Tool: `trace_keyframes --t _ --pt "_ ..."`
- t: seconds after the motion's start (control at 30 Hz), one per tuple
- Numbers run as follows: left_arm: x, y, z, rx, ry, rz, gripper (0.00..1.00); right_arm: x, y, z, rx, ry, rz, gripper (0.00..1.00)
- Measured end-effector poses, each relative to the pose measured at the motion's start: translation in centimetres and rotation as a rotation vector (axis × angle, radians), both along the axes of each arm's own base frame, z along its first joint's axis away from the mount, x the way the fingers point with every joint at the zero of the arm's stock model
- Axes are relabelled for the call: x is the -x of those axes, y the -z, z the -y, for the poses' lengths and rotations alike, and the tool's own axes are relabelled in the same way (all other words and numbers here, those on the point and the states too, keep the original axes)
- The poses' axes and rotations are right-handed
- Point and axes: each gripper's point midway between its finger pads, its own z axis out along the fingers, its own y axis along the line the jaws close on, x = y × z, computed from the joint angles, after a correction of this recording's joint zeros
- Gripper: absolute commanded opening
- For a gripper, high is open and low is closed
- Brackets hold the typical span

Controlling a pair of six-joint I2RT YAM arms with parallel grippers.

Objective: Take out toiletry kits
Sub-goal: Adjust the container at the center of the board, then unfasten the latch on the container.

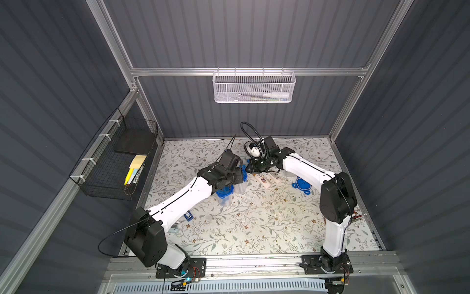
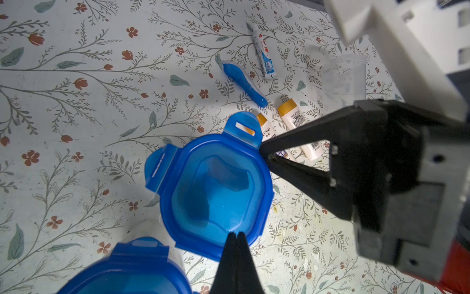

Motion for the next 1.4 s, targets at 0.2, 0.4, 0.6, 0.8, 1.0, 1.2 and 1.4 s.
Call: trace_keyframes --t 0.2,0.4,0.6,0.8,1.0,1.2,1.4 --pt "0.1 0.1 0.0 -0.007 0.006 -0.001 0.0 -1.7 1.0 -0.4 -0.002 0.003 -0.005 0.0" --pt "-0.1 1.1 0.1 -0.031 0.014 -0.019 0.0 -2.6 0.6 0.5 -0.009 0.026 0.0 0.01" --pt "-1.4 1.7 1.0 -0.055 0.027 -0.026 0.0 -2.1 -1.0 3.3 -0.037 0.085 0.027 0.06" --pt "-2.6 1.4 1.5 -0.054 0.028 -0.016 0.0 -0.5 -2.0 5.9 -0.149 0.134 0.014 0.22" --pt "-3.4 2.1 0.9 -0.057 0.008 -0.026 0.0 1.3 -1.0 5.3 -0.294 0.114 -0.081 0.44" --pt "-3.8 2.1 1.1 -0.035 0.008 -0.02 0.0 1.9 -1.7 4.1 -0.423 0.084 -0.12 0.49" --pt "-4.2 2.2 1.4 -0.012 0.006 -0.006 0.0 2.1 -0.7 3.1 -0.498 0.066 -0.174 0.49"
